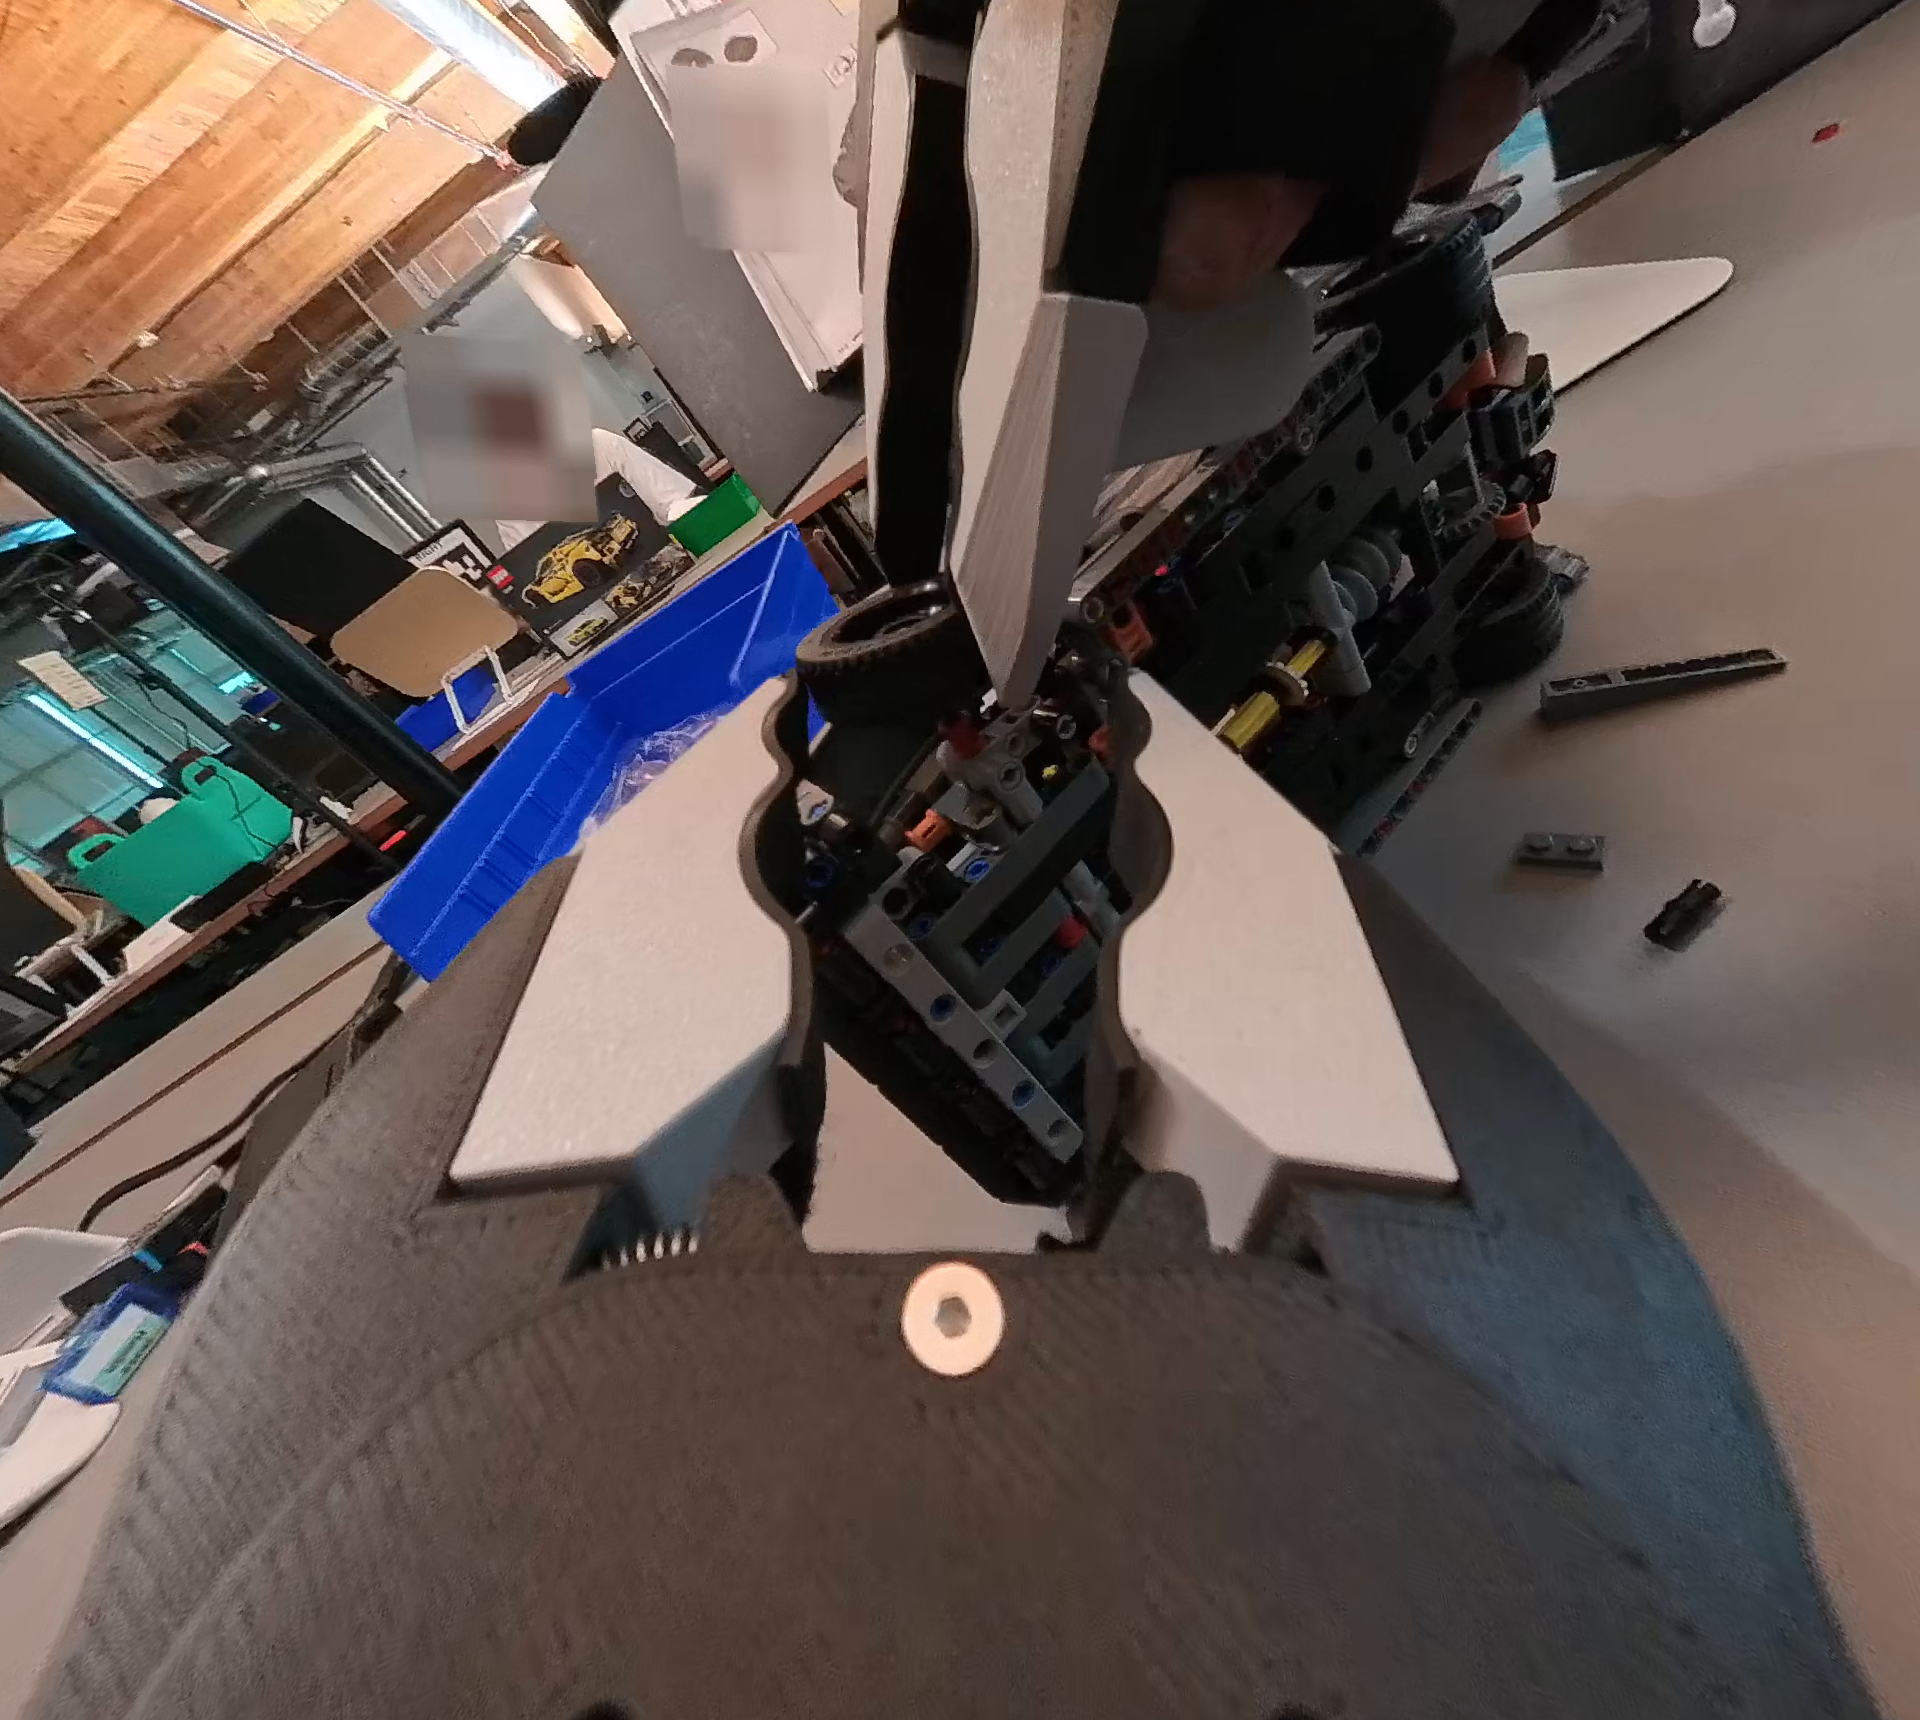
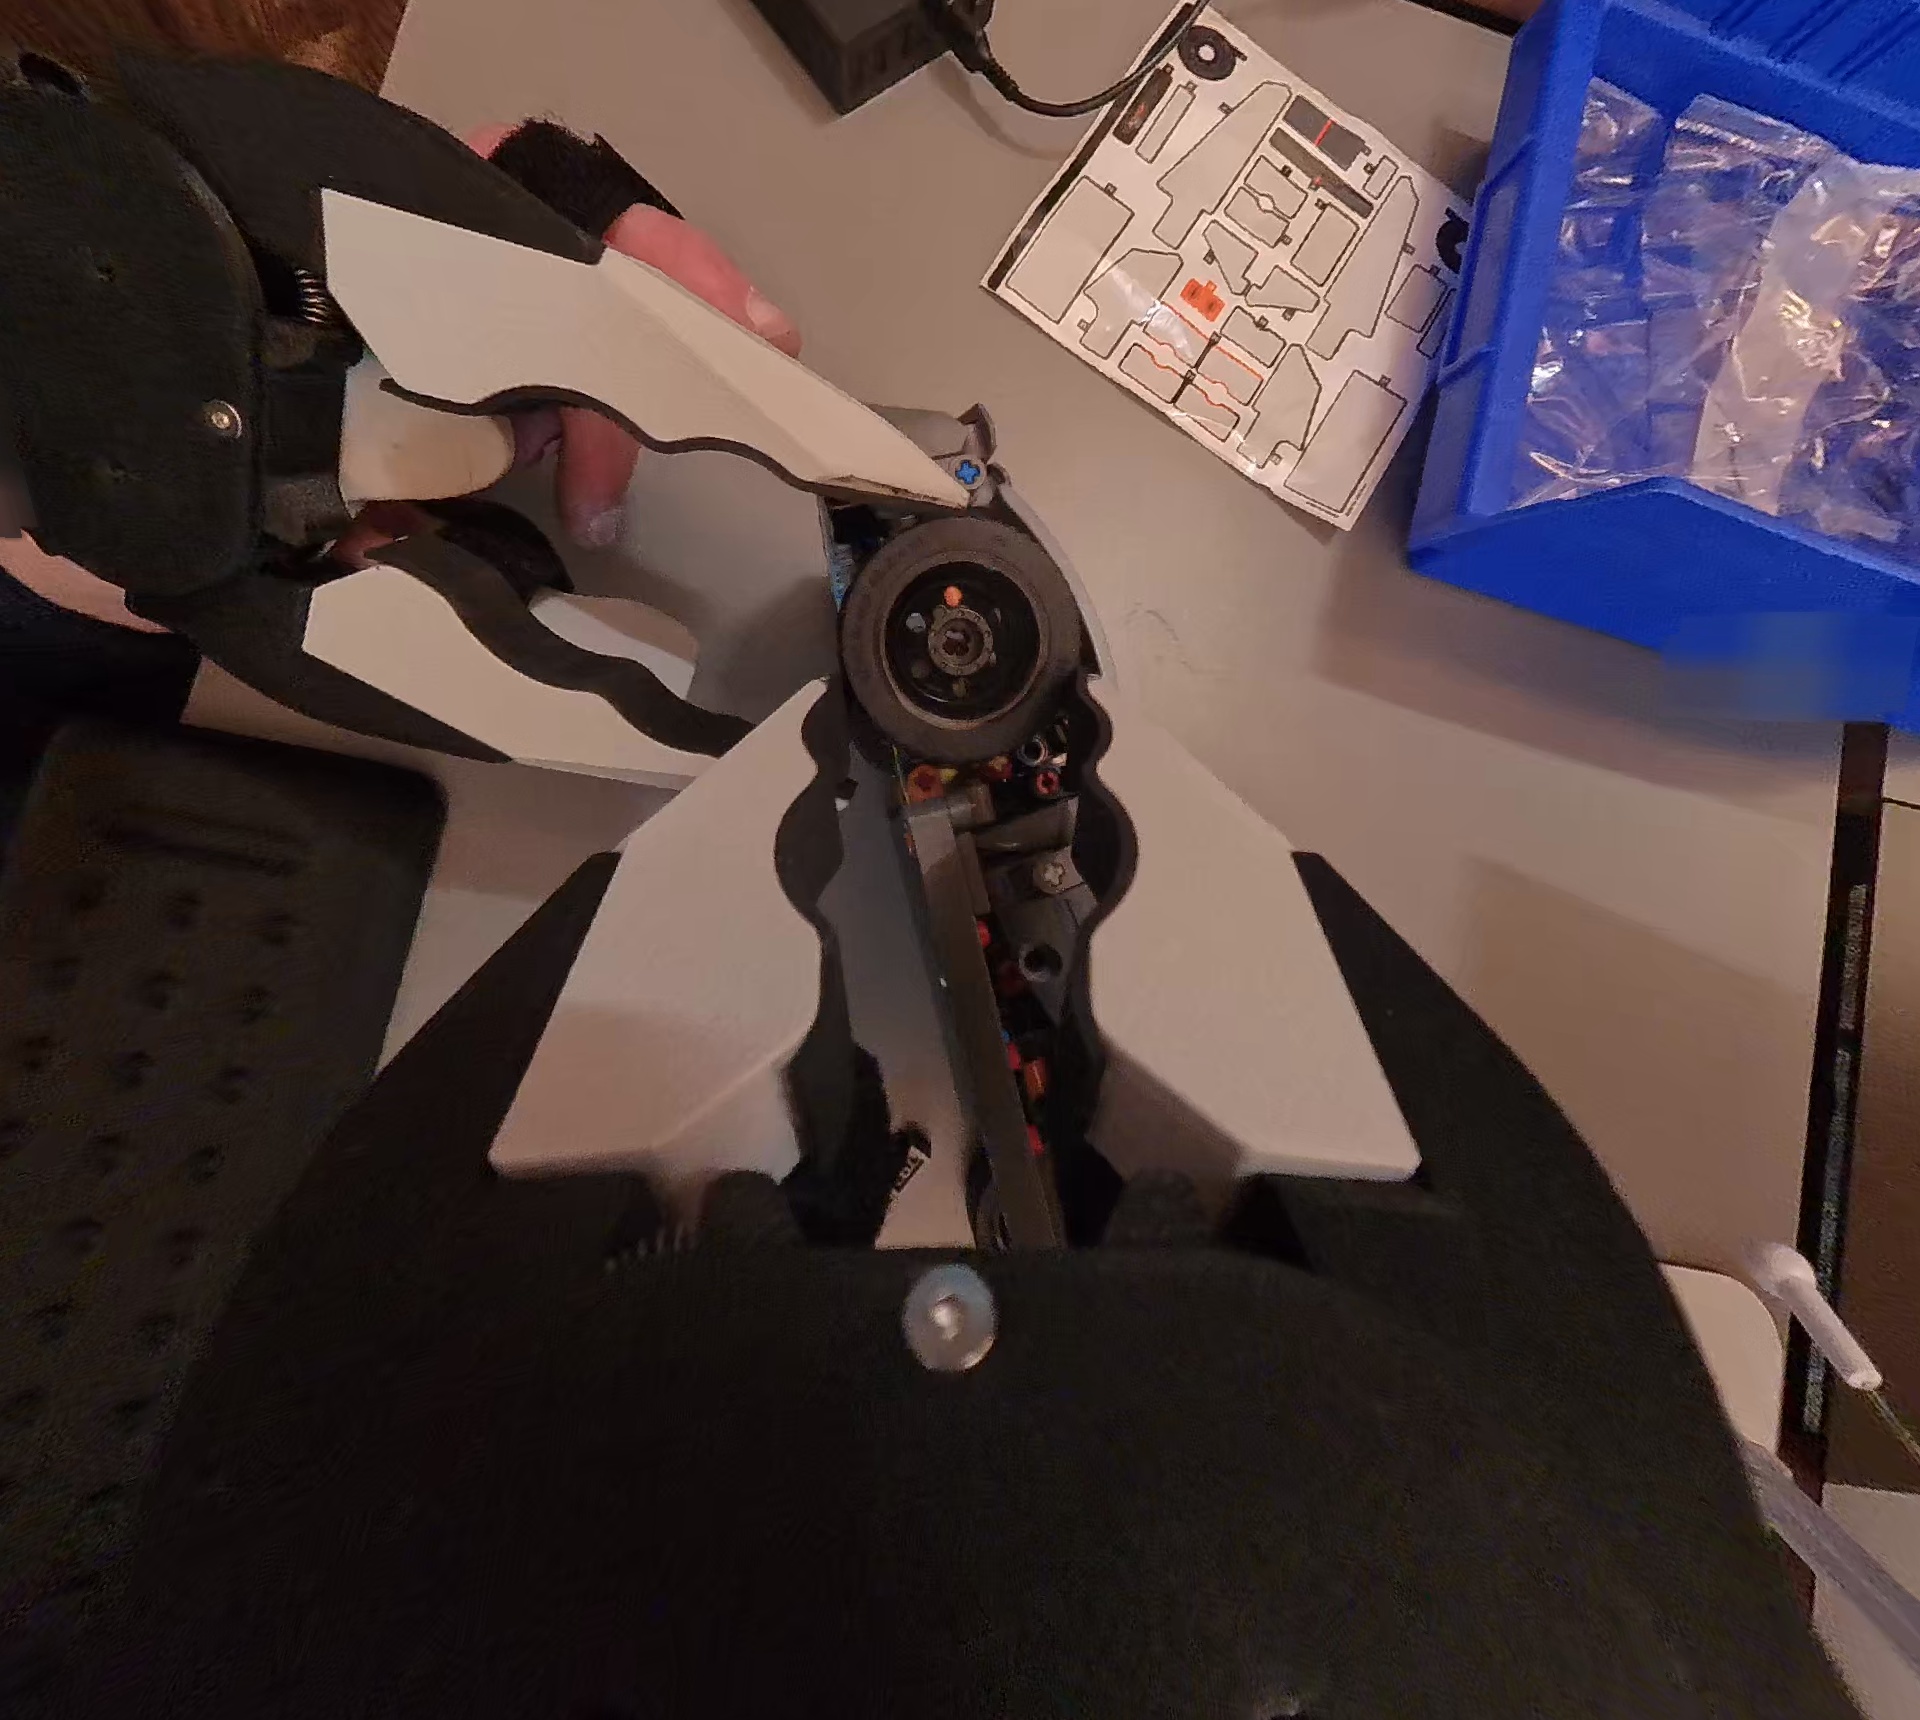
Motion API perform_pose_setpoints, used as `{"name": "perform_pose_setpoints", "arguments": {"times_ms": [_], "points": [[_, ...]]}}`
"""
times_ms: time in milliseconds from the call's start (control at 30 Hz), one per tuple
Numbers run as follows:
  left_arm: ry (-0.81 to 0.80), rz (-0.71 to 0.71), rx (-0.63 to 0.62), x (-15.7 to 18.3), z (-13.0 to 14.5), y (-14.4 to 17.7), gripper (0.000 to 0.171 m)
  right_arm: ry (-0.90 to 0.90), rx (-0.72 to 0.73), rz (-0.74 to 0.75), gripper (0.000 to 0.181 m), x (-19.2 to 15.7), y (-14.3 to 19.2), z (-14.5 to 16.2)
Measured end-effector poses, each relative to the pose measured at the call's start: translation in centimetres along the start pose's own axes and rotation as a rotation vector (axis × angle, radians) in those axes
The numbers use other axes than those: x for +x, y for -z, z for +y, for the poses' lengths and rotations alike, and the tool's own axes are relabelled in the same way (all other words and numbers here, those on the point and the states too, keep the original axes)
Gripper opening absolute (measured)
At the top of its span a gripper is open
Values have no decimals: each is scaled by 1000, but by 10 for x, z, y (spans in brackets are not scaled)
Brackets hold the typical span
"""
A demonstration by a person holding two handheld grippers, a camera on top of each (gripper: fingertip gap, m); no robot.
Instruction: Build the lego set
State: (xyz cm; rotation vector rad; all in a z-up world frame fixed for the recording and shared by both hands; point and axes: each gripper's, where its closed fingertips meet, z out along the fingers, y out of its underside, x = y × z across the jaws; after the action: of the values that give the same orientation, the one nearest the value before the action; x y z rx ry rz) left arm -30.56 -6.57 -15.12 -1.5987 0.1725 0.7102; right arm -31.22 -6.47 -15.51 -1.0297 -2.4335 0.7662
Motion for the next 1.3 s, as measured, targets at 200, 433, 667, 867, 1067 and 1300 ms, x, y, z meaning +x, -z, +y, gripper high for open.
{"name": "perform_pose_setpoints", "arguments": {"times_ms": [200, 433, 667, 867, 1067, 1300], "points": [[-1, 12, -15, 2, 3, -2, 55, 6, -12, 1, 39, 1, -1, 4], [-2, 9, -18, 1, 3, -1, 51, 21, -15, 3, 39, -1, -3, 4], [3, 3, -19, 1, 3, -1, 54, 65, -36, 52, 39, -1, -4, 4], [-8, -31, -45, -1, 6, -2, 51, 89, -35, 80, 39, -1, -4, 1], [-8, -46, -59, 0, 8, -2, 51, 138, -70, 128, 39, -1, -1, 2], [-21, -74, -32, -3, 2, 0, 50, 154, -63, 122, 39, -3, -2, 1]]}}
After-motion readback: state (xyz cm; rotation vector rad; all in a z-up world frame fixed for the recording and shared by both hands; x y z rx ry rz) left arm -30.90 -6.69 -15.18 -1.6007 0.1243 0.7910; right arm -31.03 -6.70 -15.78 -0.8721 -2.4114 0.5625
